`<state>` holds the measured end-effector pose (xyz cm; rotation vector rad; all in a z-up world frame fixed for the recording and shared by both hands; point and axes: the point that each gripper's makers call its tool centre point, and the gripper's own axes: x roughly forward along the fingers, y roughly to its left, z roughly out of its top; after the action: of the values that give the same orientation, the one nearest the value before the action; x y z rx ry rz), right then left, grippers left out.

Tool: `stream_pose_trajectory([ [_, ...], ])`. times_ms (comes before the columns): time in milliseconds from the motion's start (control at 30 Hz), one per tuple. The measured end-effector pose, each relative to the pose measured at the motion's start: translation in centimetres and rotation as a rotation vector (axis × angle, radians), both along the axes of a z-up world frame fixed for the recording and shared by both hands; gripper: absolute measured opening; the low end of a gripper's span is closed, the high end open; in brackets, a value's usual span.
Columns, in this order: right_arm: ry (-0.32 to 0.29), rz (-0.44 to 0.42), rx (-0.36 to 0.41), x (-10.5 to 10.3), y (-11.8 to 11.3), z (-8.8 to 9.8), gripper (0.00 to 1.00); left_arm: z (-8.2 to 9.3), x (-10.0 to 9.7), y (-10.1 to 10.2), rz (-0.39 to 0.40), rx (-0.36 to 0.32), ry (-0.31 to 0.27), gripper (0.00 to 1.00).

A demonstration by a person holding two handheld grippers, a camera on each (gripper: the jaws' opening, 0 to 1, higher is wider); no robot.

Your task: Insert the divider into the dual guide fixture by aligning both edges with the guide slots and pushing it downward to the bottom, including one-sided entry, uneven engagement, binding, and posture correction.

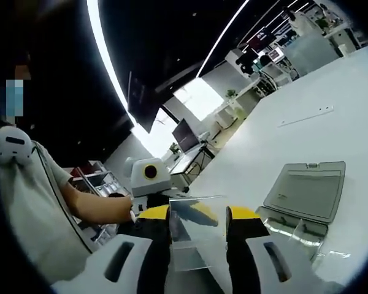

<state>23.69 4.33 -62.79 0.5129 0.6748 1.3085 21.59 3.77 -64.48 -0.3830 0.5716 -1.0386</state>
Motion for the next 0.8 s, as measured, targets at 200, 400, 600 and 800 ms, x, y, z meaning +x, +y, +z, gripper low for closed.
stream_pose_trajectory([
  [200, 0.007, -0.030, -0.050, 0.3, -0.1, -0.9, 0.31, -0.5, -0.2, -0.2, 0.007, 0.076, -0.003, 0.39],
  [400, 0.020, -0.066, -0.114, 0.8, -0.2, -2.1, 0.31, -0.7, -0.2, -0.4, 0.027, 0.153, 0.000, 0.34],
  [600, 0.041, -0.107, -0.175, 1.0, -0.1, -3.1, 0.31, -1.3, -0.2, -0.7, 0.054, 0.216, 0.008, 0.30],
  [800, 0.057, -0.150, -0.220, 1.5, -0.1, -3.8, 0.31, -2.2, -0.4, -0.9, 0.081, 0.288, 0.017, 0.26],
])
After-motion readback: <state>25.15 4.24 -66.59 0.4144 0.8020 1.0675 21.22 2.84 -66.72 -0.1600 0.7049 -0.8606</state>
